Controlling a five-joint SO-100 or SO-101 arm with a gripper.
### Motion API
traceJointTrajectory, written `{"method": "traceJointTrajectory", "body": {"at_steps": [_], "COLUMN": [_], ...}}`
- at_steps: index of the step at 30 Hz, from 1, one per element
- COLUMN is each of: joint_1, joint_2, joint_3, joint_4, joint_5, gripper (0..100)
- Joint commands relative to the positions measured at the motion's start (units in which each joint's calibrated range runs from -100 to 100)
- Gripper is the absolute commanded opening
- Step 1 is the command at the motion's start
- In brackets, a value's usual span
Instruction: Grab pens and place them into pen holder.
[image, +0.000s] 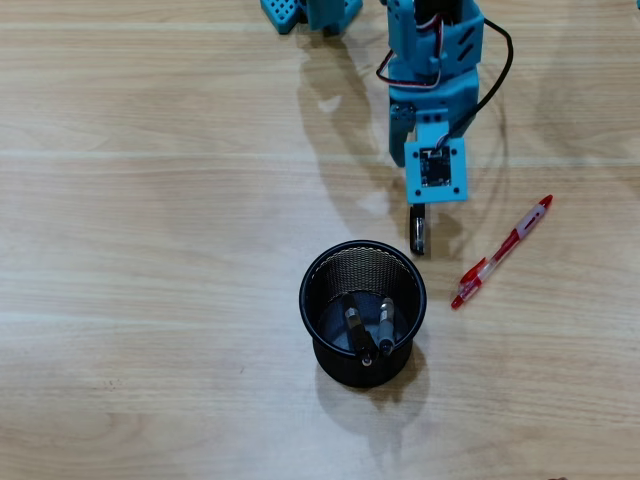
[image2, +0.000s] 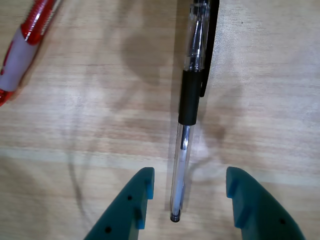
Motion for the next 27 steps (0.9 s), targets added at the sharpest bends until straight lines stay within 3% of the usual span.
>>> {"method": "traceJointTrajectory", "body": {"at_steps": [1,13,27], "joint_1": [-0.1,-0.6,-0.3], "joint_2": [1.5,12.9,14.0], "joint_3": [-3.6,-2.7,-1.6], "joint_4": [-0.7,-14.8,-14.3], "joint_5": [-0.4,-0.4,-0.4], "gripper": [18,18,17]}}
